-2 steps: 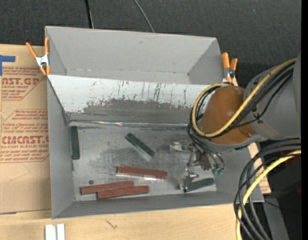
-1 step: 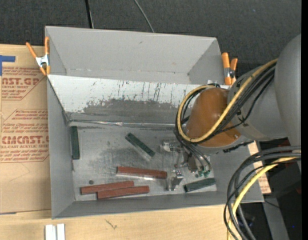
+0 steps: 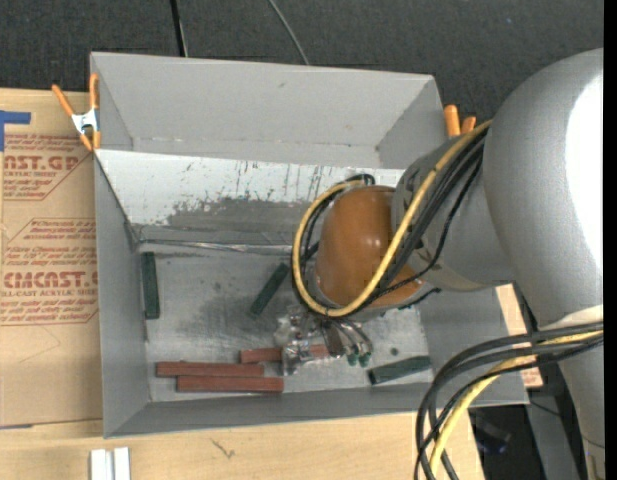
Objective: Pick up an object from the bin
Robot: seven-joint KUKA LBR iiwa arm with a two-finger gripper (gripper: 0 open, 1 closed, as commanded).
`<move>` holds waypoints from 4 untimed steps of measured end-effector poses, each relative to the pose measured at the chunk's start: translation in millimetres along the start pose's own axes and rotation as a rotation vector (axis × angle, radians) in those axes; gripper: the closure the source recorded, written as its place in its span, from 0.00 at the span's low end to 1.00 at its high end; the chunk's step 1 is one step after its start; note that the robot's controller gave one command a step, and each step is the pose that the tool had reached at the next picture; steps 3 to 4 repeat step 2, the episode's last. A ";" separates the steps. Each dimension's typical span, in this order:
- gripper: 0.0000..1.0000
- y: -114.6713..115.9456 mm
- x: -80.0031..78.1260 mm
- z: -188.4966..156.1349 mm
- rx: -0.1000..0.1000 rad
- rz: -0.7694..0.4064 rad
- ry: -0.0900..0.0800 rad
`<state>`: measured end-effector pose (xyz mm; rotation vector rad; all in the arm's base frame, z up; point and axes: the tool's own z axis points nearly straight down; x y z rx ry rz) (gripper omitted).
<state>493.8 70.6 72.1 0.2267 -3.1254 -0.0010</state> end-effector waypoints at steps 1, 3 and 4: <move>1.00 0.0 0.0 0.1 0.000 0.000 0.000; 1.00 -0.2 -1.1 -135.7 0.001 0.011 -0.009; 1.00 -0.2 -1.1 -135.7 0.001 0.011 -0.009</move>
Offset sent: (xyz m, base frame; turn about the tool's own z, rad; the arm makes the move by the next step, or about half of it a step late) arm 0.0020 -0.0007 0.1361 0.0115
